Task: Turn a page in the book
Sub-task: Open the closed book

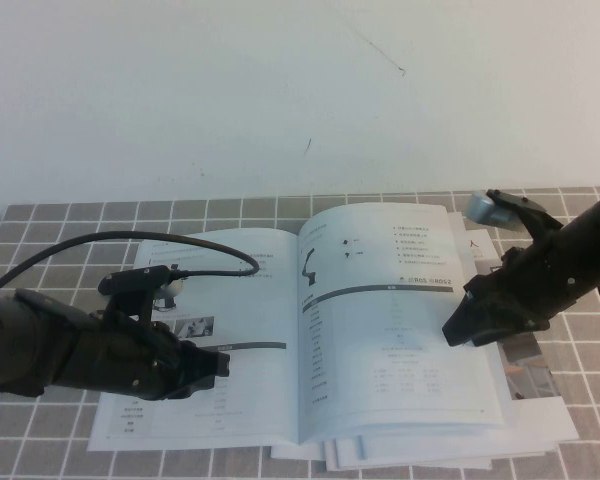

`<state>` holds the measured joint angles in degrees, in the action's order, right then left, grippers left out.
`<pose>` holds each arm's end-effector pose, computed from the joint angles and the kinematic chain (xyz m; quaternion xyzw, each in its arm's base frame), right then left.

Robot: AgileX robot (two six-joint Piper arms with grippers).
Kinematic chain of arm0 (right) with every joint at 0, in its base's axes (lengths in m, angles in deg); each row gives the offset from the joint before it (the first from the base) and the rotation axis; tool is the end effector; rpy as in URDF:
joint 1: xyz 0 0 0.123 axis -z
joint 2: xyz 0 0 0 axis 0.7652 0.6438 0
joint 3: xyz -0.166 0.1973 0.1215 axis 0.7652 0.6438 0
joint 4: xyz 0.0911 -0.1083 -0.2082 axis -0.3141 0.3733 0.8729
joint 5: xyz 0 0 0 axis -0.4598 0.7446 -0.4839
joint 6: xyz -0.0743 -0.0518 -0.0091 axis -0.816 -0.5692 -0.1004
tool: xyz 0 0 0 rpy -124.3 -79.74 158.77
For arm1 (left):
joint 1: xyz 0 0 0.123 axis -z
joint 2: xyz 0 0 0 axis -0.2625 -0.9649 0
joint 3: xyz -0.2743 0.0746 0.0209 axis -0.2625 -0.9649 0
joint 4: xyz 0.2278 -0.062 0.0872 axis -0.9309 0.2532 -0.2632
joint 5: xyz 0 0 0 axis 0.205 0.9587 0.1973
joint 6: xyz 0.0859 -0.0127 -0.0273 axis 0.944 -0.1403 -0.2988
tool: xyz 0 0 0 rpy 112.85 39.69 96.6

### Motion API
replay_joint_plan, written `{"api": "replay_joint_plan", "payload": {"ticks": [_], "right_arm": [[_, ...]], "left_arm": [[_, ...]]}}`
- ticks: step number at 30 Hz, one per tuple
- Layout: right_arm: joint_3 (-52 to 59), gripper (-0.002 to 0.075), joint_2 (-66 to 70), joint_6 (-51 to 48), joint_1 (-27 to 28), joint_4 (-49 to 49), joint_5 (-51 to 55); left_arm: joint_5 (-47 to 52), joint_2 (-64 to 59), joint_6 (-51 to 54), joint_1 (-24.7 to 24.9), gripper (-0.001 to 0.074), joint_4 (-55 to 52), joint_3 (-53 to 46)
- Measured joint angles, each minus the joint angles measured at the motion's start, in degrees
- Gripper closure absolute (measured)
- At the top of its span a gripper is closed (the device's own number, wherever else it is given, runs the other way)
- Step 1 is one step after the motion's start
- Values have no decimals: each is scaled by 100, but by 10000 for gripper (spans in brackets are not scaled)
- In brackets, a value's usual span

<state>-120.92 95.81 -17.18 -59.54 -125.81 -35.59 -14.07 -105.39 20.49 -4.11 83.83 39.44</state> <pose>0.3651 0.1115 0.1635 -0.1716 0.9401 0.2804 0.0905 0.3071 -0.0895 0.1391 0.0174 0.9472 -0.2109 0.2411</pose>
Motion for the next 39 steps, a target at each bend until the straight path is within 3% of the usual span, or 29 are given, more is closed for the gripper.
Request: {"api": "replay_joint_plan", "payload": {"ticks": [11, 28, 39], "right_arm": [[0, 373, 25, -295, 446, -197, 285], [-10, 373, -427, -642, 447, -747, 362], [-10, 373, 127, -679, 447, -887, 373]], "left_arm": [[0, 0, 0, 0, 738, 14, 0], [0, 0, 0, 0, 738, 18, 0], [0, 0, 11, 0, 738, 27, 0]]}}
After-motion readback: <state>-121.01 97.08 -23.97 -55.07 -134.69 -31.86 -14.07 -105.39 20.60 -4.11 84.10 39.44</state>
